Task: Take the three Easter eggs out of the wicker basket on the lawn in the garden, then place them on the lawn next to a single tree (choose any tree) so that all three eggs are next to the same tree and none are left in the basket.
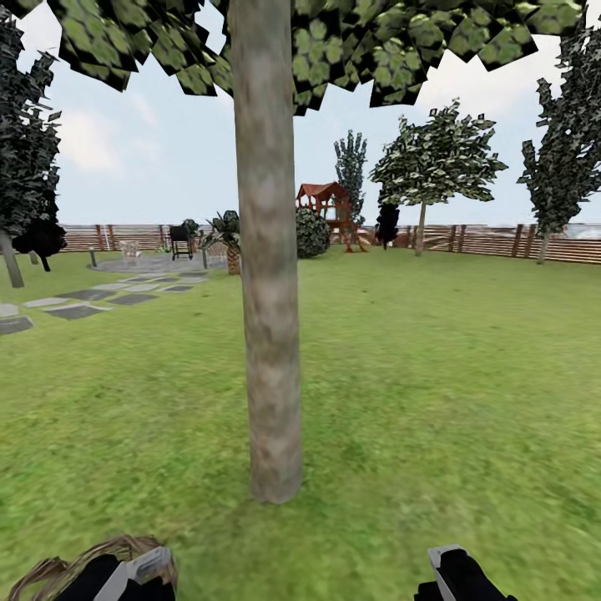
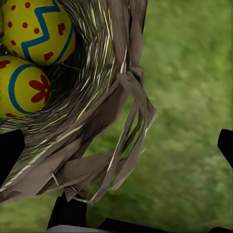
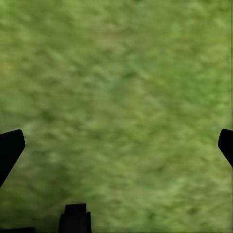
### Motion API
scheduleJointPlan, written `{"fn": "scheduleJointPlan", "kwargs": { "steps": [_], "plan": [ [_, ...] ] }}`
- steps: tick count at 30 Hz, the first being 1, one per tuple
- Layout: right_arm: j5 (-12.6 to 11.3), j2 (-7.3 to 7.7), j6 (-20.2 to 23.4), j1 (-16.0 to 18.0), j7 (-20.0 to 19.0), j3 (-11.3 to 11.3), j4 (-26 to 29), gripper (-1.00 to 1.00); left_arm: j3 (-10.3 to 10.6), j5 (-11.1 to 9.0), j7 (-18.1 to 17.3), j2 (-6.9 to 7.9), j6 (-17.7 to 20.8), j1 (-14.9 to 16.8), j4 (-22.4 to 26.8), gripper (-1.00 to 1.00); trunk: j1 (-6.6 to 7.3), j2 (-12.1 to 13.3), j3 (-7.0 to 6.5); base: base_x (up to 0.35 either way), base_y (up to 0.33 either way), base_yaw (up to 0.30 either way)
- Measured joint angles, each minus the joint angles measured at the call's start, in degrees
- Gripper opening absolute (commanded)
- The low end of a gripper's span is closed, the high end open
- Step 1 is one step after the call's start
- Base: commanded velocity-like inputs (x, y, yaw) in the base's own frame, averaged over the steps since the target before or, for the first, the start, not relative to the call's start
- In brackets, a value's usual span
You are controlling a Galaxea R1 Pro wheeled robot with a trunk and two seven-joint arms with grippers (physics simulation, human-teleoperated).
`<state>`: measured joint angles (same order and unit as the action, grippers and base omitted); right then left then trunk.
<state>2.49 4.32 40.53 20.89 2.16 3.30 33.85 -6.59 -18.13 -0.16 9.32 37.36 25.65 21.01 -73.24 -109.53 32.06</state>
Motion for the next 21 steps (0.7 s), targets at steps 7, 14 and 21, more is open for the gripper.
{"fn": "scheduleJointPlan", "kwargs": {
  "steps": [7, 14, 21],
  "plan": [
    [0.0, 0.02, 0.0, 0.0, 0.0, 0.0, 0.0, 1.0, 0.0, 0.0, 0.0, -0.04, 0.0, 0.0, 0.0, 1.0, 1.54, 2.8, -1.26, 0.0, 0.0, 0.0],
    [0.0, -0.07, 0.0, 0.0, 0.0, 0.0, 0.0, 1.0, 0.0, 0.0, 0.0, 0.06, 0.0, 0.0, 0.0, 1.0, 3.08, 5.6, -2.51, 0.0, 0.0, 0.0],
    [0.0, 0.0, 0.0, 0.0, 0.0, 0.0, 0.0, 1.0, 0.0, 0.0, -0.1, 0.45, 0.1, 0.0, 0.1, 1.0, 4.61, 8.4, -3.77, 0.0, 0.0, 0.0]
  ]
}}
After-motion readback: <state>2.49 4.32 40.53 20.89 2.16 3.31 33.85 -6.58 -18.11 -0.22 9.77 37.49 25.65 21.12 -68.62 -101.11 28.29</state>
